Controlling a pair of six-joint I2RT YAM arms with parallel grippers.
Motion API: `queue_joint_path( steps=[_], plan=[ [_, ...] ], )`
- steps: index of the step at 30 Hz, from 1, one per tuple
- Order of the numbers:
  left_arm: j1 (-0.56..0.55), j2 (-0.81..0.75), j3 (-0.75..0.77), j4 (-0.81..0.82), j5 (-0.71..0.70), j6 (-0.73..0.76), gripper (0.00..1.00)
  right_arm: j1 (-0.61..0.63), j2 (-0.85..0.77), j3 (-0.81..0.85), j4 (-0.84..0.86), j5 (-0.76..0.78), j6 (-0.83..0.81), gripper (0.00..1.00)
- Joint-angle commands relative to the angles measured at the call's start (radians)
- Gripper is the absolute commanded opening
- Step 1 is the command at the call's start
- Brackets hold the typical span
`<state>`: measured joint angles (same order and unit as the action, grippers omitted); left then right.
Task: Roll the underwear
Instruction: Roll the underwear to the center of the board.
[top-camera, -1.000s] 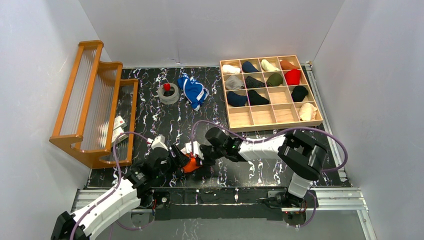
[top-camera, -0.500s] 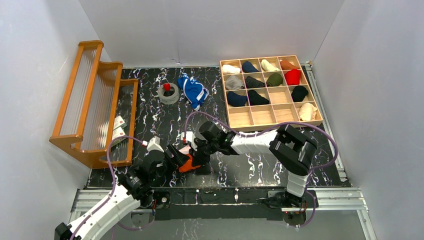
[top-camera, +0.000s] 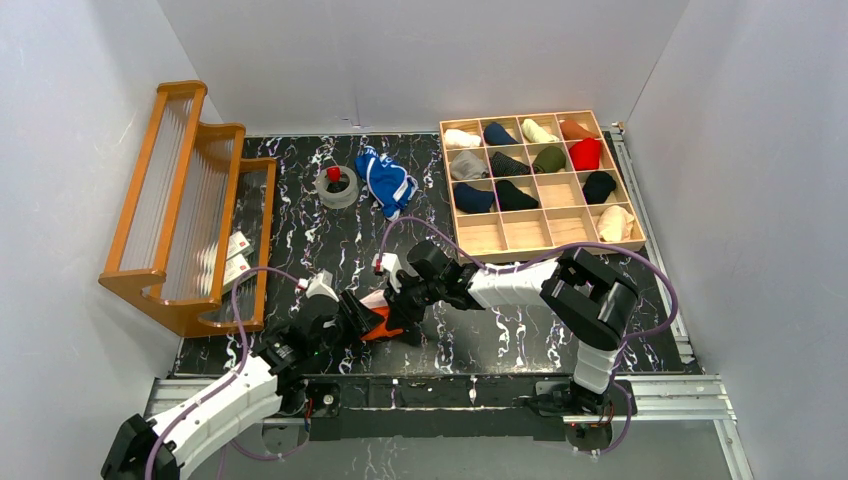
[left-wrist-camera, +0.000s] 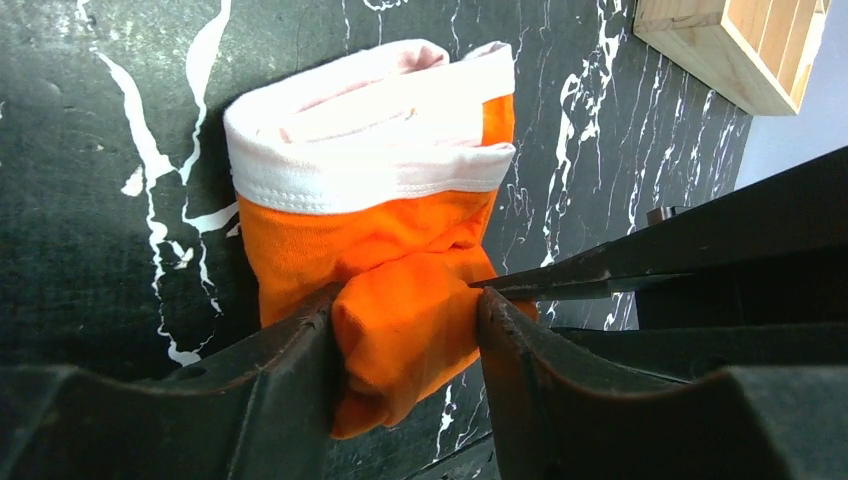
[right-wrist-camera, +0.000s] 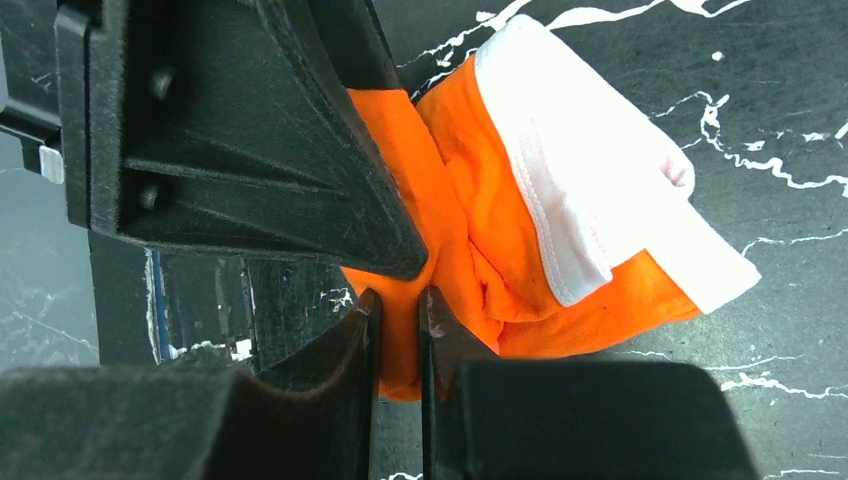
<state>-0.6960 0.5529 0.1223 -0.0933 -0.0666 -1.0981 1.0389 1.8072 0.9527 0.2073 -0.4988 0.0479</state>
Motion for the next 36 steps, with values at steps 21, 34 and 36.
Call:
queue_joint_path(
  steps=[21, 34, 36],
  plan=[
    [-0.007, -0.084, 0.169, -0.498, -0.097, -0.097, 0.67, -0.01, 0.029, -0.01, -0.238, 0.058, -0.012, 0.01],
    [-0.007, -0.116, -0.018, -0.353, -0.092, -0.232, 0.53, -0.01, 0.025, -0.004, -0.252, 0.035, -0.031, 0.02],
    [-0.007, -0.154, -0.035, -0.35, -0.106, -0.247, 0.5, -0.01, 0.028, -0.005, -0.256, 0.021, -0.037, 0.03]
  ],
)
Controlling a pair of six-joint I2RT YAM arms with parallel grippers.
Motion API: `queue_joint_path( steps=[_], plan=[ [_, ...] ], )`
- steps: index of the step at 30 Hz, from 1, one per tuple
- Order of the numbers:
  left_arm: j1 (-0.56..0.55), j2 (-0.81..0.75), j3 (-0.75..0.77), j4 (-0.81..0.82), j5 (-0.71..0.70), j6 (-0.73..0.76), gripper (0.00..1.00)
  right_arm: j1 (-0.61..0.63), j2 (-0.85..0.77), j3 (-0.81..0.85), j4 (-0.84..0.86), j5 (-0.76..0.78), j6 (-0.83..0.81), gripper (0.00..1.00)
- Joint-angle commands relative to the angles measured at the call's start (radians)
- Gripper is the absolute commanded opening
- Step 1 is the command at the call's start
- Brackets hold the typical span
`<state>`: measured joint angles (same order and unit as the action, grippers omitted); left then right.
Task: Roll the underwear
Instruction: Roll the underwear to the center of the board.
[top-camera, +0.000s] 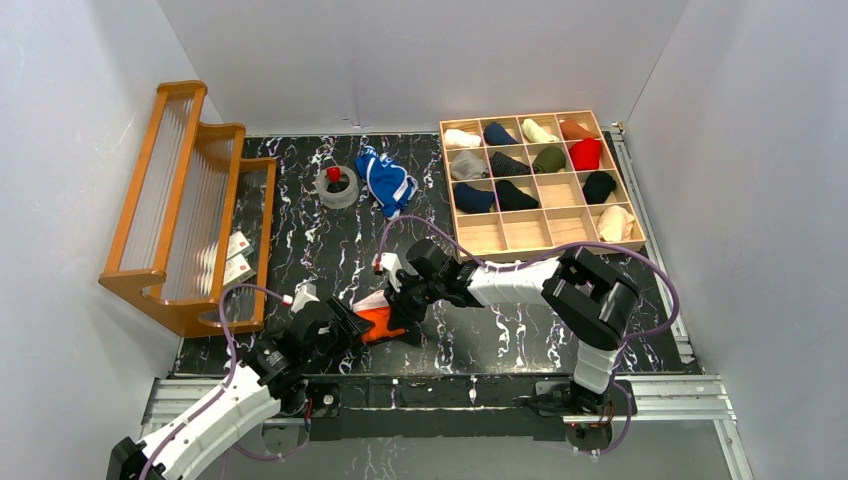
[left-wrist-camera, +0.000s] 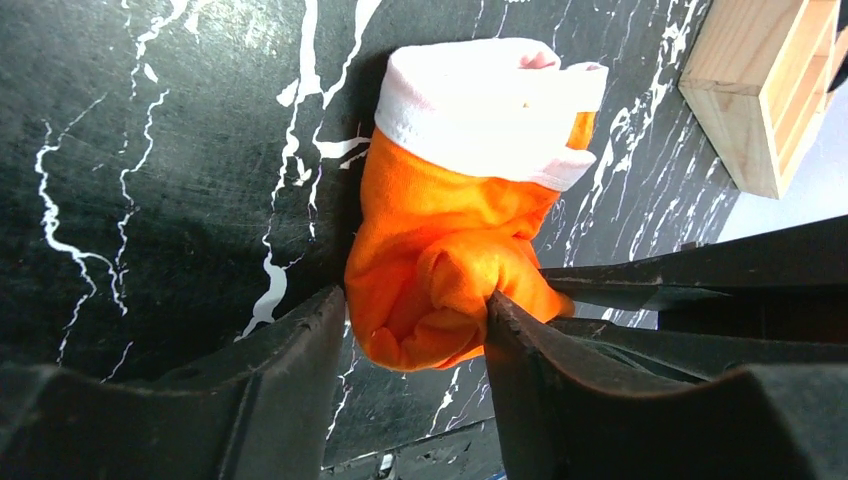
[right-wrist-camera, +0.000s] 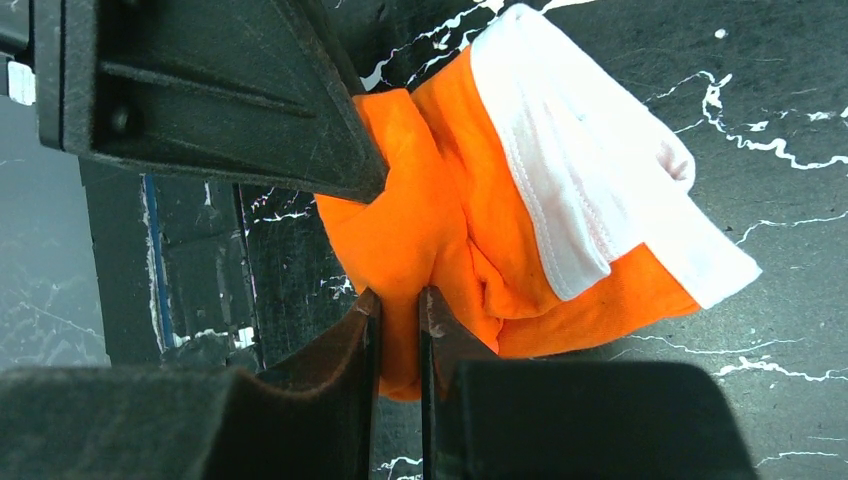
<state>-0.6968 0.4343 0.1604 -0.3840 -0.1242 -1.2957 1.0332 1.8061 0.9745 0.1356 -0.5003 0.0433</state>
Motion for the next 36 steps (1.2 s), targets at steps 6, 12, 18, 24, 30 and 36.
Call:
queue_joint_path(
  steps=[6, 12, 18, 24, 30, 36],
  plan=[
    [-0.006, -0.066, -0.103, -0.057, -0.077, -0.06, 0.22, -0.004, 0.018, -0.032, -0.198, 0.011, -0.04, 0.04],
    [-0.006, 0.038, -0.08, 0.106, -0.091, 0.048, 0.06, -0.005, -0.011, -0.053, -0.193, -0.005, -0.014, 0.07],
    [0.001, 0.292, 0.0, 0.251, -0.048, 0.219, 0.0, -0.005, -0.051, -0.112, -0.151, -0.023, 0.051, 0.15],
    [0.025, 0.415, 0.037, 0.338, 0.056, 0.313, 0.0, -0.007, -0.067, -0.138, -0.09, -0.005, 0.087, 0.4],
    [0.026, 0.405, 0.06, 0.281, 0.063, 0.34, 0.0, -0.008, -0.129, -0.169, -0.057, 0.04, 0.058, 0.54],
    [0.026, 0.416, 0.073, 0.274, 0.098, 0.368, 0.0, -0.009, -0.235, -0.2, 0.012, 0.098, 0.027, 0.79]
  ],
)
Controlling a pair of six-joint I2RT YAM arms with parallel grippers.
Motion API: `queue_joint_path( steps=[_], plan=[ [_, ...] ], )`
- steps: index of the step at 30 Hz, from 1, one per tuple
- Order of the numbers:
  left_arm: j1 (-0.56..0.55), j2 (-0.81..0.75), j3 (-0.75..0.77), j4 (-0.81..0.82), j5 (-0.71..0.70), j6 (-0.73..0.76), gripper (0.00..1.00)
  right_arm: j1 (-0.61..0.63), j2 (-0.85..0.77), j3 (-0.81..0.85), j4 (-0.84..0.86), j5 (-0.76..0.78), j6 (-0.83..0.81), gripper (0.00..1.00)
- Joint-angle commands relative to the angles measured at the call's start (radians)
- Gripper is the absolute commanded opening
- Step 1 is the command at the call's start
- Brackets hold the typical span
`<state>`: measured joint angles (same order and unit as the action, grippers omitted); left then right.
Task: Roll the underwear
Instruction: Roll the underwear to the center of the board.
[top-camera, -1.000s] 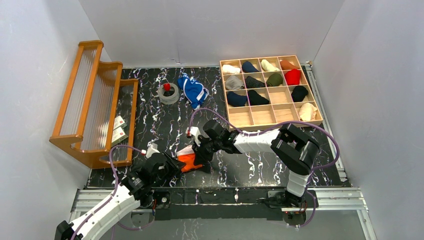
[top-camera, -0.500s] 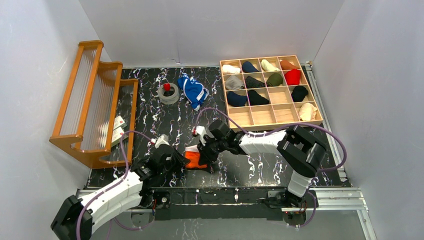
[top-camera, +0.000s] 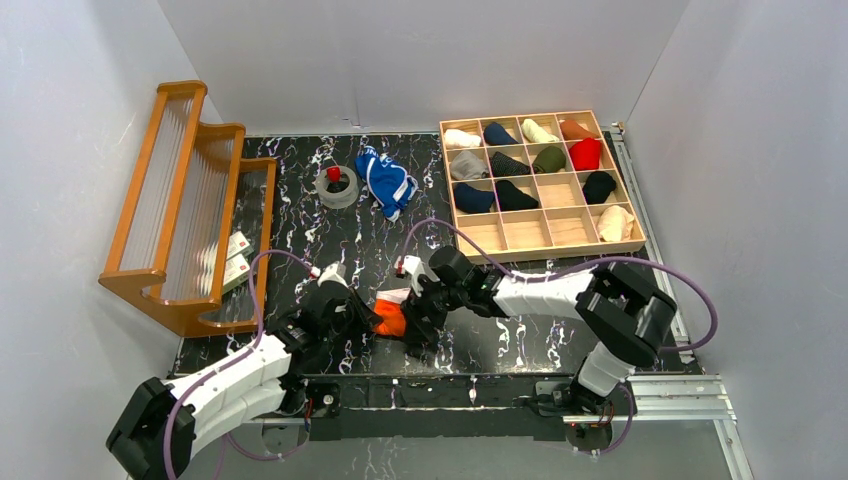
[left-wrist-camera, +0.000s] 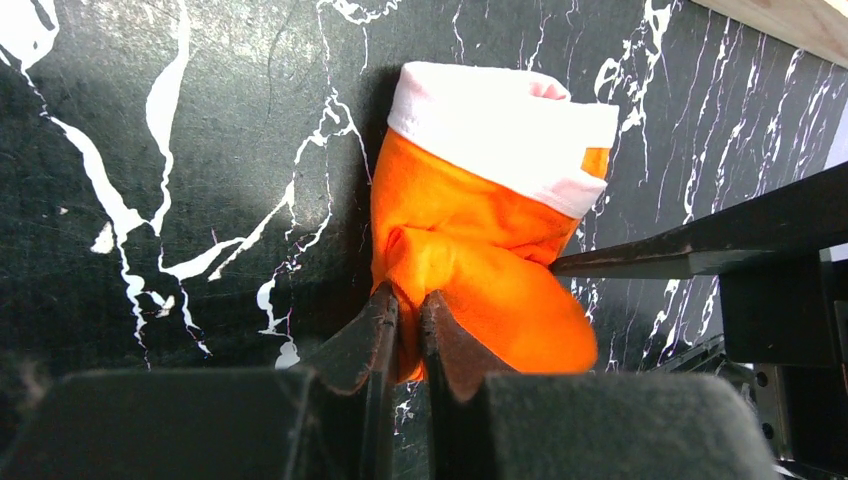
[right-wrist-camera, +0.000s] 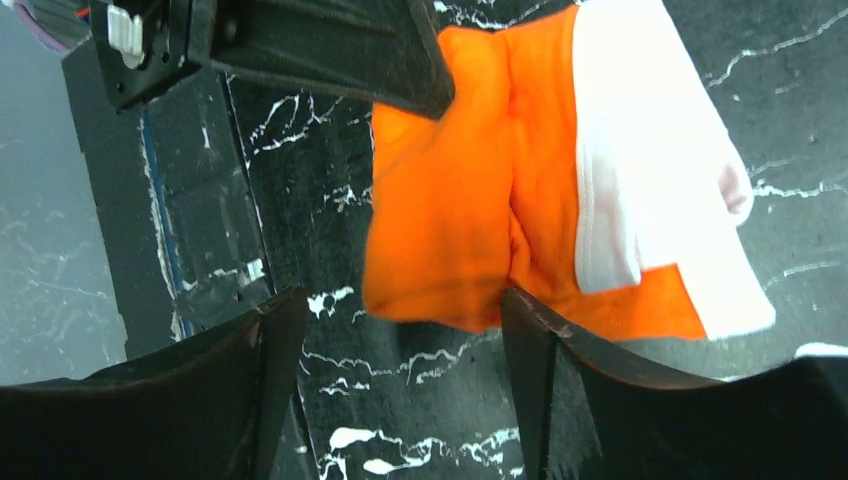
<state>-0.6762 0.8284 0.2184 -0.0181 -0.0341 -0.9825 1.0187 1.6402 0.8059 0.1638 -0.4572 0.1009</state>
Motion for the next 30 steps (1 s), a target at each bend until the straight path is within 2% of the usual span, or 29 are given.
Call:
queue_joint_path(
  steps=[1, 6, 8, 12, 14, 16, 19, 22, 27, 30],
  plan=[
    [0.005, 0.025, 0.017, -0.094, 0.014, 0.058, 0.0, 0.006, -0.093, -0.037, 0.001, 0.066, -0.039, 0.8],
    [0.005, 0.027, 0.033, -0.098, 0.027, 0.068, 0.0, 0.006, -0.241, -0.121, 0.16, 0.252, -0.028, 0.85],
    [0.006, 0.023, 0.038, -0.097, 0.033, 0.07, 0.0, 0.003, -0.294, -0.163, 0.239, 0.366, 0.043, 0.98],
    [0.005, 0.016, 0.042, -0.09, 0.06, 0.073, 0.0, -0.004, -0.315, -0.194, 0.296, 0.448, 0.122, 0.99],
    [0.005, 0.015, 0.042, -0.091, 0.065, 0.071, 0.0, -0.004, -0.282, -0.163, 0.269, 0.35, 0.053, 0.99],
    [0.005, 0.017, 0.043, -0.091, 0.066, 0.066, 0.0, -0.001, -0.231, -0.143, 0.26, 0.245, -0.011, 0.92],
    [0.004, 0.023, 0.047, -0.092, 0.069, 0.059, 0.0, 0.042, -0.215, -0.226, 0.399, 0.144, -0.16, 0.85],
    [0.006, 0.03, 0.05, -0.093, 0.069, 0.059, 0.0, 0.133, -0.223, -0.341, 0.636, 0.229, -0.336, 0.76],
    [0.005, 0.032, 0.053, -0.094, 0.075, 0.058, 0.0, 0.198, -0.164, -0.297, 0.586, 0.27, -0.453, 0.75],
    [0.005, 0.029, 0.053, -0.094, 0.08, 0.057, 0.0, 0.235, -0.13, -0.305, 0.655, 0.346, -0.505, 0.76]
  ],
)
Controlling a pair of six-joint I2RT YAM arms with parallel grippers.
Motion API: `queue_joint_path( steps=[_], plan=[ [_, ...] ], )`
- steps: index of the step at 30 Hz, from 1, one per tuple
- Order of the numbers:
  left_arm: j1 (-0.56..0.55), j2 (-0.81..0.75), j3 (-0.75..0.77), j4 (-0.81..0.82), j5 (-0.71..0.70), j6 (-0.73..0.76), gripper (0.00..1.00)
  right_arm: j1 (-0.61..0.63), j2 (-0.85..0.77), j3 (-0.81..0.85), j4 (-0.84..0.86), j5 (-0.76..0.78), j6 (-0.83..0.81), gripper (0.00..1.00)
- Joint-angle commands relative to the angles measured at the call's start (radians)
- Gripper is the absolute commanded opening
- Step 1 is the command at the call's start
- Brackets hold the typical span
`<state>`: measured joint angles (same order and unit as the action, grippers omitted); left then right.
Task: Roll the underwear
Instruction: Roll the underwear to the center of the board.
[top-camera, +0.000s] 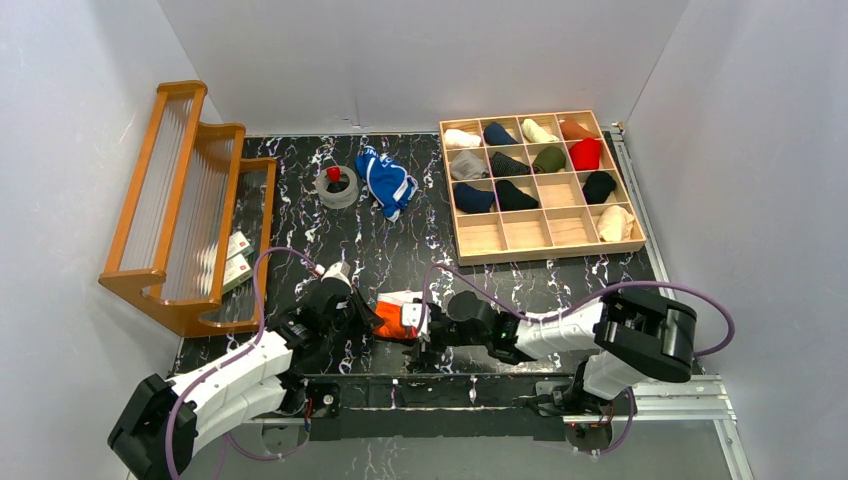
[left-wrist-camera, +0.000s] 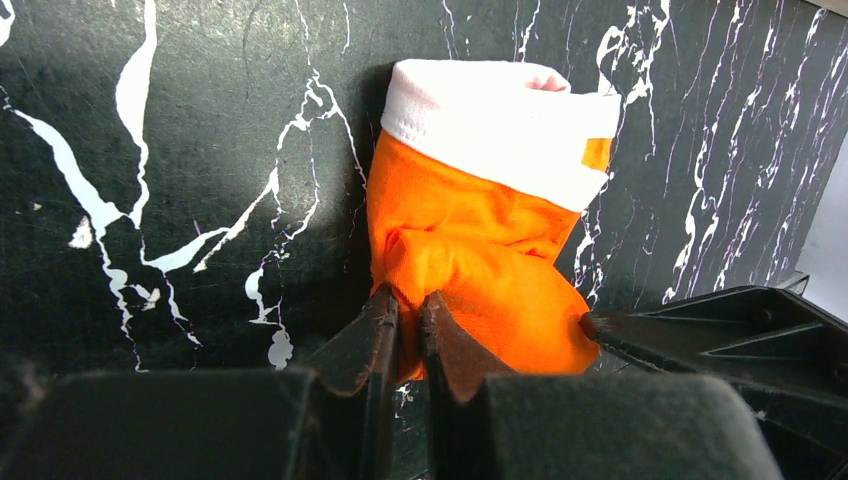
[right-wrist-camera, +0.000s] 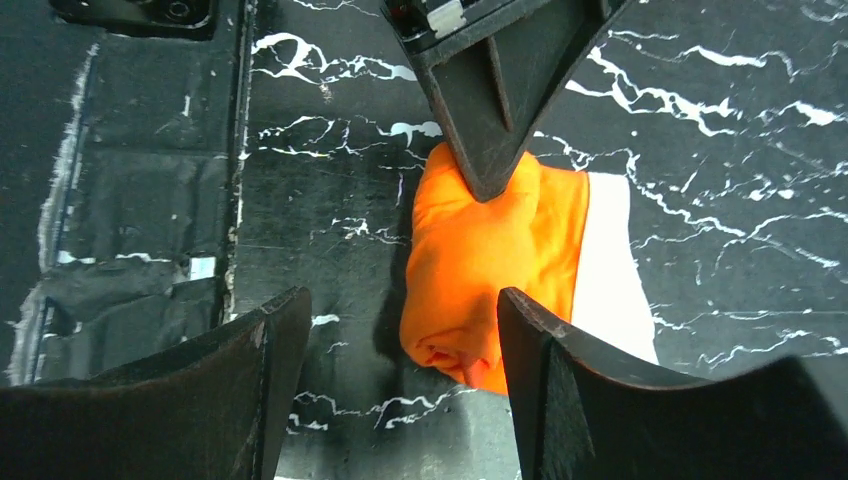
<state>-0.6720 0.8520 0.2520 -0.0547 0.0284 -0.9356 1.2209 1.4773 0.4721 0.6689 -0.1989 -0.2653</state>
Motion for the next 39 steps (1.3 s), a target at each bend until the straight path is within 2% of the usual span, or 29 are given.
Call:
queue_joint_path(
  steps=[1, 5, 14, 15, 18, 22, 27, 30, 34, 39],
  plan=[
    [0.002, 0.003, 0.018, -0.057, 0.019, 0.01, 0.0, 0.04, 0.043, 0.031, 0.168, 0.108, -0.151, 0.76],
    [0.002, 0.004, 0.017, -0.055, 0.026, 0.011, 0.0, 0.047, 0.093, 0.046, 0.204, 0.149, -0.185, 0.76],
    [0.001, -0.015, 0.021, -0.069, 0.023, 0.01, 0.0, 0.047, 0.173, 0.045, 0.188, 0.192, -0.164, 0.49],
    [0.001, -0.021, 0.018, -0.072, 0.021, 0.008, 0.0, 0.049, 0.177, 0.035, 0.189, 0.192, -0.163, 0.45],
    [0.001, -0.048, 0.017, -0.099, 0.001, 0.002, 0.0, 0.046, 0.172, -0.004, 0.188, 0.191, -0.132, 0.24],
    [0.001, -0.11, 0.015, -0.137, -0.015, 0.0, 0.07, 0.027, 0.165, -0.056, 0.19, 0.129, -0.067, 0.01],
    [0.003, -0.167, 0.018, -0.161, -0.015, 0.012, 0.2, -0.035, 0.156, -0.102, 0.2, -0.047, 0.039, 0.01],
    [0.002, -0.187, 0.024, -0.17, -0.015, 0.011, 0.41, -0.094, 0.159, -0.107, 0.201, -0.169, 0.103, 0.01],
    [0.002, -0.222, 0.011, -0.13, 0.007, -0.012, 0.58, -0.135, 0.18, -0.094, 0.19, -0.251, 0.175, 0.01],
    [0.003, -0.255, -0.026, -0.057, 0.056, -0.053, 0.64, -0.186, 0.212, -0.116, 0.233, -0.325, 0.254, 0.01]
  ],
)
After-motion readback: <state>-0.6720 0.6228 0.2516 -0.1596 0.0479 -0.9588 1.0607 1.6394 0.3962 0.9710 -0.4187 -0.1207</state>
